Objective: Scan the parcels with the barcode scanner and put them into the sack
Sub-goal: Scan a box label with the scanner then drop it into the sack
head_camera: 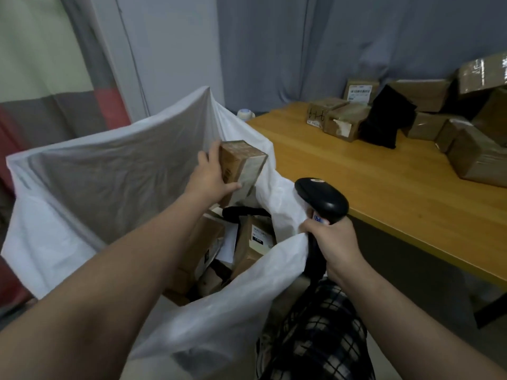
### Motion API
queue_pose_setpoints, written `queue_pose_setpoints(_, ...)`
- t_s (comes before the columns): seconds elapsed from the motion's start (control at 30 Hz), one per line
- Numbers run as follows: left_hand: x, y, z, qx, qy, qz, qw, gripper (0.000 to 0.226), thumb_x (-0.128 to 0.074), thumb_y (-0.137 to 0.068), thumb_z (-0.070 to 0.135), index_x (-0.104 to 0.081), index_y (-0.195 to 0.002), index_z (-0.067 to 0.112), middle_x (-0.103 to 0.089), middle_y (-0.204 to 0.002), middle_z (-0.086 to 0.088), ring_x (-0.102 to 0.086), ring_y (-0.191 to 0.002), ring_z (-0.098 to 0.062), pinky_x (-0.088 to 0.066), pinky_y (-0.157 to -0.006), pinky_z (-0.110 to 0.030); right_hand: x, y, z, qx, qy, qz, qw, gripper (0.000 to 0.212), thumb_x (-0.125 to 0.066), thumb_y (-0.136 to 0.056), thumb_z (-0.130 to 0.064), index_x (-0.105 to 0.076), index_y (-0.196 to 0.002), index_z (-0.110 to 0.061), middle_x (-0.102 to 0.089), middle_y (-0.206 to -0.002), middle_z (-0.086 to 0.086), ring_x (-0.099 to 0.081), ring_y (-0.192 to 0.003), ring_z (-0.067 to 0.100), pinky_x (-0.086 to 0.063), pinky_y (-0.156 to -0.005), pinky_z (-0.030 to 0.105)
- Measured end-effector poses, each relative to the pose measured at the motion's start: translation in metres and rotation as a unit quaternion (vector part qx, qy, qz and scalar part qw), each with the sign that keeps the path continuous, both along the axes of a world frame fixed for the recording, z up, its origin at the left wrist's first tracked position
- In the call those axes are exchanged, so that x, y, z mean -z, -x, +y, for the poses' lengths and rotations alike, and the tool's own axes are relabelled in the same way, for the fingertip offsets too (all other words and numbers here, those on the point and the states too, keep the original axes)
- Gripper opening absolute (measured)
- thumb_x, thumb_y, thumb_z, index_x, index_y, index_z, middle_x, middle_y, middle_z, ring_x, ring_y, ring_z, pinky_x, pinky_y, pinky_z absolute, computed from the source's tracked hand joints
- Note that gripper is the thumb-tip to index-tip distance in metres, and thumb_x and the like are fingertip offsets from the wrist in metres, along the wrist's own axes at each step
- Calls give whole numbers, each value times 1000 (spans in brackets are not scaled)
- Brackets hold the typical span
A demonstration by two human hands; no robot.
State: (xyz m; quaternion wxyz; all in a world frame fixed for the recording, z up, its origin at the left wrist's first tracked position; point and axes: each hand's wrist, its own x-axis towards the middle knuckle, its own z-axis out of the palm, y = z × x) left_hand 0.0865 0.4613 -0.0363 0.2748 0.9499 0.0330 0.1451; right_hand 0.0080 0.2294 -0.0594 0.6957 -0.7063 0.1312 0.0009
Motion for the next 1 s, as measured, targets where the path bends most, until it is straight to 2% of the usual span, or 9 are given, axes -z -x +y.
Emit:
queue_pose_setpoints(0.07, 16, -18, -4, 6, -1, 28, 1000, 112, -82, -74, 28, -3, -152, 27, -21, -144, -17, -44, -124, -40, -37, -104, -44, -1, -2, -1, 1, -8, -14, 1000, 30, -69, -76, 0, -67, -102, -15, -68, -89, 9, -65, -86, 24, -51, -73, 35)
queue_pose_setpoints(0.17, 43, -31, 7, -6, -19, 116, 993, 107, -80, -77, 21, -5, -152, 31, -11, -150, -17, -37, -132, -41, -32, -109, -42, 1, -10, -2, 11, -10, -26, 1000, 26, -68, -78, 0, -65, -94, -21, -68, -87, 6, -64, -84, 20, -50, -71, 32)
queue_pose_setpoints(0.33, 48, -17, 35, -38, -159, 214, 963, 100, -71, -71, 60, -12, -147, 35, -27, -143, -19, -42, -124, -43, -33, -103, -46, 12, -27, -3, 33, -8, -30, 999, 25, -67, -80, -1, -63, -92, -22, -66, -87, 8, -63, -85, 25, -51, -84, 43)
queue_pose_setpoints(0.43, 30, -4, 43, -36, -238, 341, 909, 104, -71, -67, 62, -12, -147, 34, -28, -145, -16, -41, -125, -42, -32, -102, -49, 18, -32, 3, 26, -13, -19, 999, 27, -68, -80, -5, -64, -102, -21, -67, -95, 10, -64, -89, 23, -51, -89, 46)
queue_pose_setpoints(0.5, 23, 5, 43, -25, -249, 367, 896, 109, -73, -67, 61, -9, -150, 34, -27, -148, -16, -40, -128, -40, -33, -104, -48, 21, -32, 8, 15, -19, -18, 1000, 34, -68, -82, -8, -62, -113, -20, -67, -99, 7, -63, -92, 20, -50, -90, 42)
queue_pose_setpoints(0.6, 27, 12, 31, 7, -213, 315, 925, 108, -67, -79, 56, 10, -152, 34, -30, -150, -16, -39, -131, -36, -35, -105, -47, 22, -30, 10, 22, -18, -30, 999, 41, -68, -82, -9, -59, -121, -19, -66, -102, 4, -61, -96, 17, -48, -91, 39)
queue_pose_setpoints(0.67, 31, 12, 20, 4, -202, 254, 946, 99, -60, -86, 54, 11, -152, 30, -38, -144, -18, -44, -125, -36, -38, -100, -46, 19, -30, 5, 34, -6, -43, 998, 38, -68, -82, -9, -61, -118, -17, -66, -99, 4, -62, -95, 19, -48, -89, 38)
queue_pose_setpoints(0.9, 2, -2, -55, 92, -168, 39, 981, 61, -51, -95, 39, -29, -148, 18, -45, -137, -13, -47, -122, -31, -42, -95, -41, 3, -33, -52, 62, 60, -54, 995, 10, -68, -85, -17, -63, -92, -13, -60, -75, 5, -62, -76, 24, -46, -69, 34)
queue_pose_setpoints(1.0, -16, -11, -110, 167, -159, -8, 973, 58, -52, -95, 39, -34, -146, 18, -47, -137, -11, -48, -121, -30, -42, -97, -42, -18, -31, -89, 80, 65, -55, 993, 17, -69, -88, -25, -63, -92, -10, -64, -71, 8, -65, -60, 23, -54, -60, 35)
